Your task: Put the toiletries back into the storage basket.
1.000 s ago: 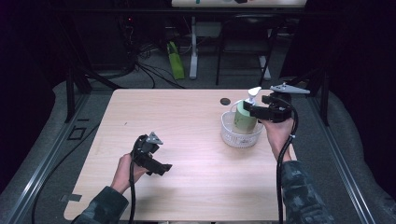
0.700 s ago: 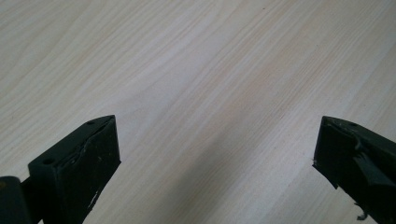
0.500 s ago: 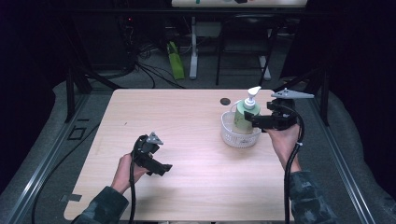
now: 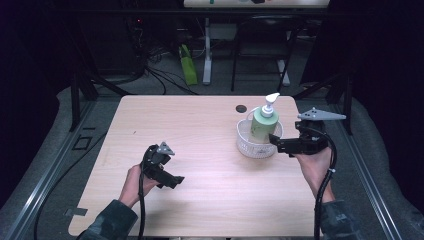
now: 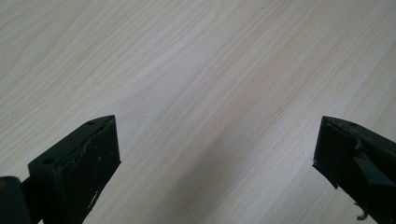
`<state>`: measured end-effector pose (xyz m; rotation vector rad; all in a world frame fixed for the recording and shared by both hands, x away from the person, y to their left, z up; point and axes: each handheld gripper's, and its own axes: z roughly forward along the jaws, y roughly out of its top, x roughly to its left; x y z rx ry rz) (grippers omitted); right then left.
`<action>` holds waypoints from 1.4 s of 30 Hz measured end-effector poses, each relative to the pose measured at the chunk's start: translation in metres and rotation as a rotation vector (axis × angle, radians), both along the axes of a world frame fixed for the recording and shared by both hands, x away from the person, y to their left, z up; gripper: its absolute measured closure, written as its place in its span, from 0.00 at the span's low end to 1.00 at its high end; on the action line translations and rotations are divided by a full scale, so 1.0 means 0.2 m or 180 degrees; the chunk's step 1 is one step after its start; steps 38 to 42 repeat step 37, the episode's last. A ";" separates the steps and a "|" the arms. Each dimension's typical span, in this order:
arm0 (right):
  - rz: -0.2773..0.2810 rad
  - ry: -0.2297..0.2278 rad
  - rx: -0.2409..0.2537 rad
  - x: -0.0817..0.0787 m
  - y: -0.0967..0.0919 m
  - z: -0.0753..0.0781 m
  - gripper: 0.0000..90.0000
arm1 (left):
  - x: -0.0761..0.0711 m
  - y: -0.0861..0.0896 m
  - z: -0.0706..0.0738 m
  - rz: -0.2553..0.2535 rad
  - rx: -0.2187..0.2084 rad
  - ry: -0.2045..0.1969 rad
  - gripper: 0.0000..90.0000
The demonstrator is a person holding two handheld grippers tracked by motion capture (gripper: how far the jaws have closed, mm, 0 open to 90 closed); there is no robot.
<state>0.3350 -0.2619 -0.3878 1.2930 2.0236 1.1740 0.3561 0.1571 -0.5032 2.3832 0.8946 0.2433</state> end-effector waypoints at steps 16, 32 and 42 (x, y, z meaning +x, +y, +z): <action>-0.0156 0.0292 -0.0170 -0.17 -0.09 -0.25 0.00 | 0.00 -0.01 0.00 -0.0015 0.0026 0.0011 0.00; -0.0324 0.0595 -0.0270 -0.24 -0.23 -0.44 0.00 | 0.00 -0.01 -0.01 -0.0014 0.0020 0.0020 0.00; -0.0326 0.0633 -0.0300 -0.23 -0.23 -0.46 0.00 | 0.01 -0.01 -0.01 -0.0025 0.0026 0.0025 0.00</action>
